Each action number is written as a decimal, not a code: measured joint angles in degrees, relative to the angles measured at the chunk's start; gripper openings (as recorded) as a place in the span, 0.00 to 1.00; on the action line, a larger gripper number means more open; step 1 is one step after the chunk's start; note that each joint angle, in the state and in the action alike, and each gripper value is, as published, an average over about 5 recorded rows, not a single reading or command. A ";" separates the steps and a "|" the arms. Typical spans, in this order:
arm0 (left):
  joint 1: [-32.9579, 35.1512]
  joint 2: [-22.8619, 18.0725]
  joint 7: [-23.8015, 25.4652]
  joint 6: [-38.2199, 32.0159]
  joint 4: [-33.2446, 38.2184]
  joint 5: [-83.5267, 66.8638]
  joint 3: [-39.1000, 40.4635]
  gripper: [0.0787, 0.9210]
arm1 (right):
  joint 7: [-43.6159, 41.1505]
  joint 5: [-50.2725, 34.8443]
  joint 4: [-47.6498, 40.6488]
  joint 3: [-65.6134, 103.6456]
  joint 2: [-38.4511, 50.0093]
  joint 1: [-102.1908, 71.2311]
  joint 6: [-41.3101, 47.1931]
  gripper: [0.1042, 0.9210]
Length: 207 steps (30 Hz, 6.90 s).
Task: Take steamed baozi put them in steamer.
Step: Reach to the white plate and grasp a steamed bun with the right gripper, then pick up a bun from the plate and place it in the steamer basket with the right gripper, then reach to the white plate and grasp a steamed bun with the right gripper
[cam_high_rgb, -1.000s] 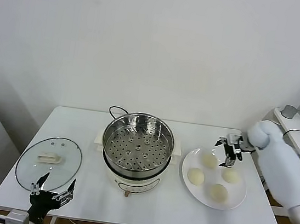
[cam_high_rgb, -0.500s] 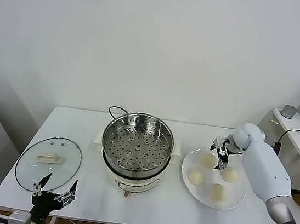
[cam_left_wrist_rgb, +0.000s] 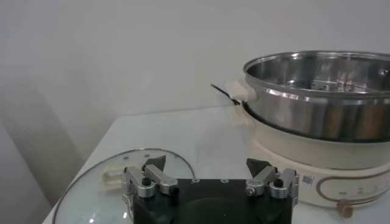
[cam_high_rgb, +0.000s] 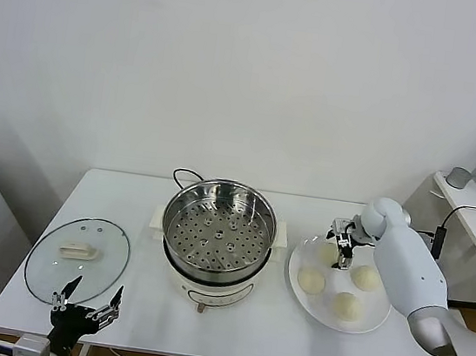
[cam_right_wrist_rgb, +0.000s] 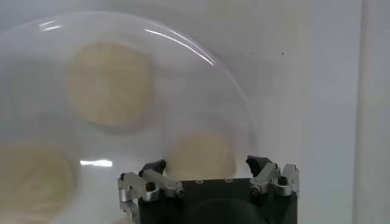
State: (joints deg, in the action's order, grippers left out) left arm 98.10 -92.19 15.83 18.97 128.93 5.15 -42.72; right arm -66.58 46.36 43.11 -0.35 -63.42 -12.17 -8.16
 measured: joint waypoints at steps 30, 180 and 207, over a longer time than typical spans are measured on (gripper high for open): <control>-1.54 0.00 -1.08 1.51 -0.26 2.37 0.55 0.88 | -9.42 -22.04 0.62 -18.76 -0.61 21.45 1.08 0.56; -0.86 0.00 -1.12 5.39 0.22 -1.17 -0.81 0.88 | -3.65 -26.34 26.76 -24.70 13.27 -1.18 25.66 0.88; -2.22 -0.01 -0.94 5.72 -1.07 -1.15 -0.73 0.88 | -4.02 -27.16 25.83 -25.78 13.76 0.53 26.17 0.54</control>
State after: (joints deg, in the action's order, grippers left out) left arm 95.87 -92.20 14.89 24.69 127.87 4.00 -43.45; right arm -70.60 19.20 68.94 -26.13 -49.67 -11.64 18.01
